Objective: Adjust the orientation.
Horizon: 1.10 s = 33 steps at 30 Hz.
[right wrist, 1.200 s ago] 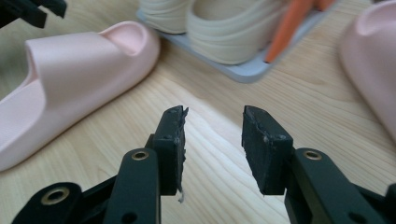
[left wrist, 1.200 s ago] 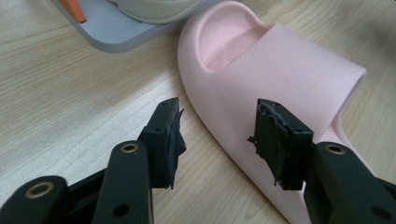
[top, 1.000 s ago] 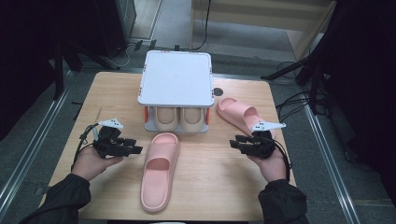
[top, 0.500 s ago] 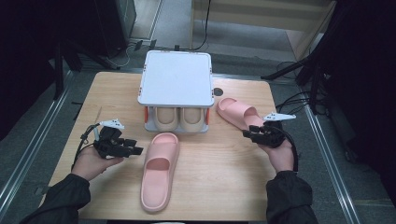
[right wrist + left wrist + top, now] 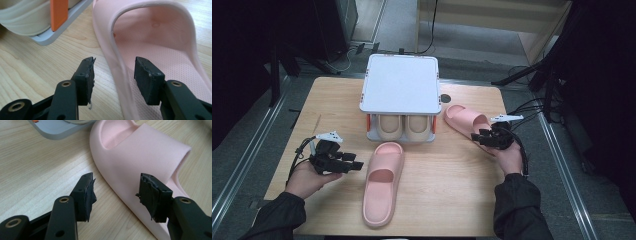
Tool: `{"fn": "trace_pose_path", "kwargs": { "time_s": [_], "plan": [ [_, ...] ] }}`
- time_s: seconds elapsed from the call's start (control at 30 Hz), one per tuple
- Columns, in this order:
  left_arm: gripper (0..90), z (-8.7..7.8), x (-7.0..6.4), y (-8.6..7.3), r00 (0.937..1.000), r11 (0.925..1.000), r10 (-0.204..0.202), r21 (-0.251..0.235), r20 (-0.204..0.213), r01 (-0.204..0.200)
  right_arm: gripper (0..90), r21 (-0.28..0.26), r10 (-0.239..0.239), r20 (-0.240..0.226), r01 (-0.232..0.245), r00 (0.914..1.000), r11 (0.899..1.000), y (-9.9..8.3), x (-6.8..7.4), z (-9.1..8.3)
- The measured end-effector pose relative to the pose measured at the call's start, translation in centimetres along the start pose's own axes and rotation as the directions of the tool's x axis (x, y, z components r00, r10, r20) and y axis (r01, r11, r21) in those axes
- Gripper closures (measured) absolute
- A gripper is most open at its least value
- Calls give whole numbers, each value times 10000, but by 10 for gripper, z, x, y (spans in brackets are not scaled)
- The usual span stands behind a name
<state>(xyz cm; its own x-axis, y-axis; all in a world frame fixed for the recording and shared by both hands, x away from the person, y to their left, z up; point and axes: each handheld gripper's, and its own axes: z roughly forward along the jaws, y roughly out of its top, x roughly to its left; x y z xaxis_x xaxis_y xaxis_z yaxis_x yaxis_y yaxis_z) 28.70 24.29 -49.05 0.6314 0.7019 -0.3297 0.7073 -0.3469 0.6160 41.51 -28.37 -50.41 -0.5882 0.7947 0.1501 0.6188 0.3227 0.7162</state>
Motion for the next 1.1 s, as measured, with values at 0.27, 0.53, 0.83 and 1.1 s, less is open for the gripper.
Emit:
{"fn": "trace_pose_path", "kwargs": {
  "time_s": [0.27,0.53,0.83,1.1],
  "plan": [
    [452,-3,-4,-7,10000,10000,-65,3,12,65,547,138,-136,38,135,9999,9998,10,0,18],
    [451,-6,-4,-11,9998,9998,-189,-51,-59,189,715,343,-258,386,245,9989,9991,18,4,27],
    [453,-7,-4,-12,9996,9996,-265,-123,12,265,837,429,-644,629,618,9959,9972,26,10,27],
    [455,-7,-7,-11,9999,9998,-153,-148,64,154,856,404,-259,699,231,9972,9989,31,11,17]
  ]
}}
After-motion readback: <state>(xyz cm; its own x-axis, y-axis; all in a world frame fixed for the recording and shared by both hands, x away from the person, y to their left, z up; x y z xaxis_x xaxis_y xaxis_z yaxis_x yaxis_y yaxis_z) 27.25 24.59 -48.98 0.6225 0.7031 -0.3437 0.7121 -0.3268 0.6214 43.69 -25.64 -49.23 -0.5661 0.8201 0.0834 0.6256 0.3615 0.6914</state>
